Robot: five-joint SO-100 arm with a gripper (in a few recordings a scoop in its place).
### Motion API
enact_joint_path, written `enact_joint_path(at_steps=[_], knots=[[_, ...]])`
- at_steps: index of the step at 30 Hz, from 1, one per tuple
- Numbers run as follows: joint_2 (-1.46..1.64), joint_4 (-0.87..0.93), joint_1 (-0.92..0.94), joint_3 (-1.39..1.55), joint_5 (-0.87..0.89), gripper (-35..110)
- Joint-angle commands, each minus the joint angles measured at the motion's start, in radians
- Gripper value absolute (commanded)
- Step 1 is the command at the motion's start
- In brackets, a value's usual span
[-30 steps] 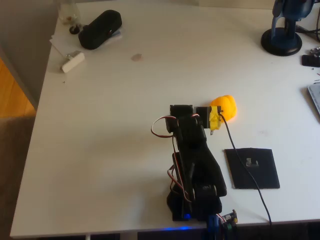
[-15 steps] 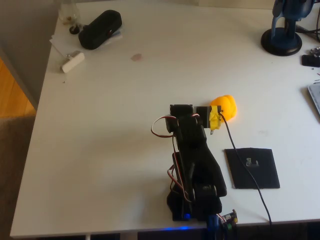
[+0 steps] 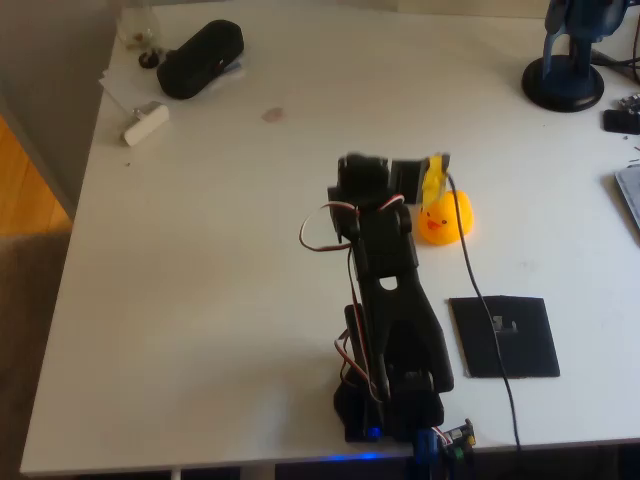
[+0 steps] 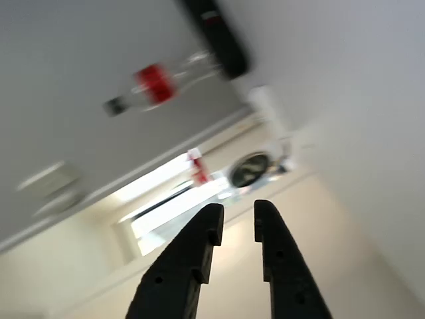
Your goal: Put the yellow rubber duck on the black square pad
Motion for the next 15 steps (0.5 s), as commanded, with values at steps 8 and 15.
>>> enact_joint_path(at_steps=[8,15], knots=[[-0.181,0.012,0.06,-0.391,-0.017,5],[-0.431,0.014,0.334,-0.522,-0.017,5]])
